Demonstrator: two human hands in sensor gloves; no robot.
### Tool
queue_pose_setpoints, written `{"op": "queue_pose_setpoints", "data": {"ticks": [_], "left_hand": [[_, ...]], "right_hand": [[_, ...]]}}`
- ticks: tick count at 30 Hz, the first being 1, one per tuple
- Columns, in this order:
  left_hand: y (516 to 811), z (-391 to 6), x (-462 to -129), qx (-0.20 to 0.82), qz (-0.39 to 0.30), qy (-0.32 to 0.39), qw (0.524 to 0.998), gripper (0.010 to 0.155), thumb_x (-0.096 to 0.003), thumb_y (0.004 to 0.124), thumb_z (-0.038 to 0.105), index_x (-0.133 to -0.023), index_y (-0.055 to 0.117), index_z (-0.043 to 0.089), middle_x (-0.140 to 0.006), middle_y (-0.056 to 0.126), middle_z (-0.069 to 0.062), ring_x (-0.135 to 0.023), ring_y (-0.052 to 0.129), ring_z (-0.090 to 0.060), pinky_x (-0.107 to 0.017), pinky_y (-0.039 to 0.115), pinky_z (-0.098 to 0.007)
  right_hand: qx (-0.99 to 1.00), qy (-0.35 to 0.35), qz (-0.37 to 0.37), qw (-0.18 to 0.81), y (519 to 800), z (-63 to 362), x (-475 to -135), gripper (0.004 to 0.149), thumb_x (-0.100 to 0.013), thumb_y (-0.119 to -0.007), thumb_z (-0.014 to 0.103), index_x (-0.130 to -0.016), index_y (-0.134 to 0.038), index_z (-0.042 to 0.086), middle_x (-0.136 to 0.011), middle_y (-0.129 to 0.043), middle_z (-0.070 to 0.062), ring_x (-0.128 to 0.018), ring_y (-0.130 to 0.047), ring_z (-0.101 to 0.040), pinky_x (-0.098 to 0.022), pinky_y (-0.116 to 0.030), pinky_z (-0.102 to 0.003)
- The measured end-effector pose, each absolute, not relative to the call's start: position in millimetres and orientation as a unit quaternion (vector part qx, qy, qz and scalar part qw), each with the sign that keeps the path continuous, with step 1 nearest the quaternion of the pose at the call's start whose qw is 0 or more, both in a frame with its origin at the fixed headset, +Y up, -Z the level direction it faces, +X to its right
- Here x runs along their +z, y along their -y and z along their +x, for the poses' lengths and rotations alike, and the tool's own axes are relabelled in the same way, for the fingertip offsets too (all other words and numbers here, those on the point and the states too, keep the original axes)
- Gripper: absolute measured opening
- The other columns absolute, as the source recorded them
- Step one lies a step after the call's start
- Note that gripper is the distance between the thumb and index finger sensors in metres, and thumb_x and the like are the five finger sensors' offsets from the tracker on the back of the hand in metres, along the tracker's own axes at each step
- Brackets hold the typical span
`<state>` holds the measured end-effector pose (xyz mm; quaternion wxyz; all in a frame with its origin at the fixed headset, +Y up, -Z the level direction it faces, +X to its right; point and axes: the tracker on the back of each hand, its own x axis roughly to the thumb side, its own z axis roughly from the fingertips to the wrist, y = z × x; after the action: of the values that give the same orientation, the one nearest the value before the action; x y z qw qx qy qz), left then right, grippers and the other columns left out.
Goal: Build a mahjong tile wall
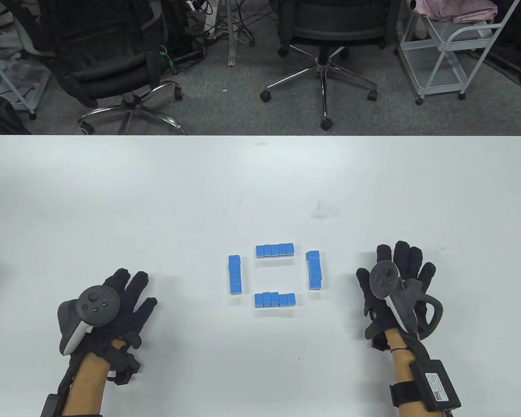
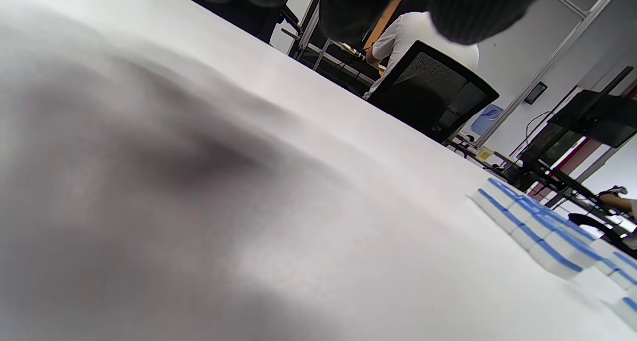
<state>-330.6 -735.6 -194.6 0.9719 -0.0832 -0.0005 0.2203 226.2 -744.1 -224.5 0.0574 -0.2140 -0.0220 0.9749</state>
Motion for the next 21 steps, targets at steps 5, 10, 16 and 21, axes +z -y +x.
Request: {"op": "queue_pose_setpoints", "data": {"ticks": [5, 10, 16, 21], "left_hand": [[715.3, -314.8, -199.5, 0.182, -0.056, -0.008, 0.982, 0.071, -0.0483, 0.062, 0.061, -0.112, 0.047, 0.034, -0.120, 0.026, -0.007, -0.111, 0.022, -0.041, -0.076, 0.022, -0.070], [692.4, -284.8, -211.6, 0.067, 0.008, -0.033, 0.997, 0.072, -0.0476, 0.059, 0.065, -0.113, 0.042, 0.039, -0.122, 0.021, -0.001, -0.111, 0.004, -0.033, -0.076, 0.013, -0.068], [712.2, -255.5, -221.9, 0.012, 0.029, -0.043, 0.999, 0.075, -0.0472, 0.055, 0.069, -0.113, 0.027, 0.046, -0.120, 0.002, 0.005, -0.108, -0.009, -0.029, -0.073, 0.004, -0.067], [732.8, -257.9, -220.6, -0.007, 0.018, -0.030, 0.999, 0.074, -0.0471, 0.055, 0.069, -0.112, 0.027, 0.048, -0.120, 0.002, 0.007, -0.108, -0.010, -0.028, -0.072, 0.002, -0.067]], "right_hand": [[0.974, 0.006, -0.221, 0.060, 746.1, 234.9, -228.2, 0.077, -0.032, -0.060, 0.068, -0.101, -0.046, 0.036, -0.118, -0.034, -0.002, -0.110, -0.028, -0.032, -0.078, -0.021, -0.058], [0.974, 0.002, -0.217, 0.063, 746.2, 235.7, -229.6, 0.077, -0.032, -0.060, 0.067, -0.101, -0.048, 0.035, -0.117, -0.037, -0.004, -0.109, -0.031, -0.033, -0.078, -0.023, -0.059], [0.974, 0.005, -0.219, 0.065, 746.1, 236.9, -229.0, 0.076, -0.032, -0.060, 0.067, -0.100, -0.050, 0.035, -0.117, -0.040, -0.004, -0.109, -0.034, -0.034, -0.079, -0.025, -0.060], [0.974, 0.013, -0.215, 0.064, 747.9, 235.7, -229.2, 0.075, -0.032, -0.061, 0.066, -0.100, -0.051, 0.035, -0.117, -0.043, -0.003, -0.110, -0.037, -0.033, -0.080, -0.027, -0.059]]}}
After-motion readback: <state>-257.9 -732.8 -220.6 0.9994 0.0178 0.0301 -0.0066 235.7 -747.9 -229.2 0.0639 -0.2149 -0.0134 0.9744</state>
